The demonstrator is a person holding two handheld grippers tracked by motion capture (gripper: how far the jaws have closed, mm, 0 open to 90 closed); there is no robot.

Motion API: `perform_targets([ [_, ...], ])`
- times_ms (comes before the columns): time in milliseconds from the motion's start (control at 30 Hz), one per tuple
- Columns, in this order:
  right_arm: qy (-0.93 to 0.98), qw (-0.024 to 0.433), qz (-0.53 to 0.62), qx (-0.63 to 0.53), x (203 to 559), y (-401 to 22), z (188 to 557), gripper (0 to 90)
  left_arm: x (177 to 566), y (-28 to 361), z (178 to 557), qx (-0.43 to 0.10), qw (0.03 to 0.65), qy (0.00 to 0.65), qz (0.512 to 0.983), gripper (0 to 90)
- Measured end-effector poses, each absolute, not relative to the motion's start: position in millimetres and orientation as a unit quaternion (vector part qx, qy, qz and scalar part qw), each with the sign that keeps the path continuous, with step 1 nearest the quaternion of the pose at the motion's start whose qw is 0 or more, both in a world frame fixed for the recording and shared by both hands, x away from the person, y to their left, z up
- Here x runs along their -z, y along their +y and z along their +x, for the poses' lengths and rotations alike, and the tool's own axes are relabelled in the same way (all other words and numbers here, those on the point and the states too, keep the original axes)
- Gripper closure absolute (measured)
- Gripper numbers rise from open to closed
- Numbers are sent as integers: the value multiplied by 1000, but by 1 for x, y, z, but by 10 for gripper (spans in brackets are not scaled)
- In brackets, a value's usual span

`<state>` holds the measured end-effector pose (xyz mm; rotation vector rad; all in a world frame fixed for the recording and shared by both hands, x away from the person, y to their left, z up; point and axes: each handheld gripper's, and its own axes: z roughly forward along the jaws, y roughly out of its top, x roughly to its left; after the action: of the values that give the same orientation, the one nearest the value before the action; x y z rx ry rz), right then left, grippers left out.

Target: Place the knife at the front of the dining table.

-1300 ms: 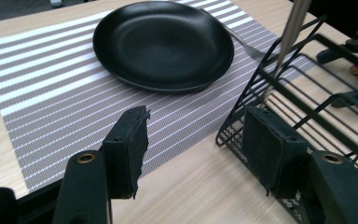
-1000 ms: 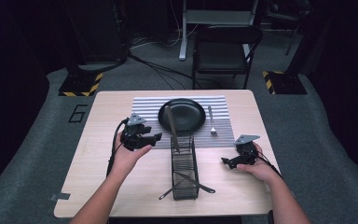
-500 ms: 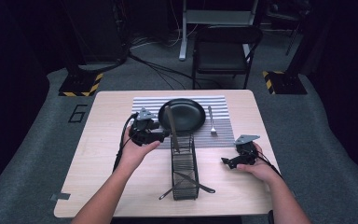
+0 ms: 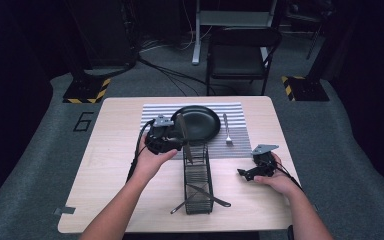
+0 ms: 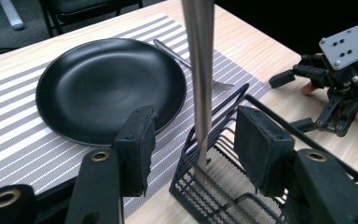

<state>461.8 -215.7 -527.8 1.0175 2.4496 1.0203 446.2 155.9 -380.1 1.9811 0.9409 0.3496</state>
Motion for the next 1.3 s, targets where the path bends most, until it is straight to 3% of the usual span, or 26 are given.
perform_targets([
  [333, 852, 149, 354, -355, 528, -216, 462, 0, 387, 148, 454, -139, 445, 376, 800, 569],
  [833, 853, 149, 353, -355, 528, -216, 462, 0, 390, 144, 454, -153, 447, 358, 806, 781],
  [1300, 852, 147, 356, -354, 528, -215, 462, 0, 382, 138, 448, -152, 443, 341, 815, 825],
])
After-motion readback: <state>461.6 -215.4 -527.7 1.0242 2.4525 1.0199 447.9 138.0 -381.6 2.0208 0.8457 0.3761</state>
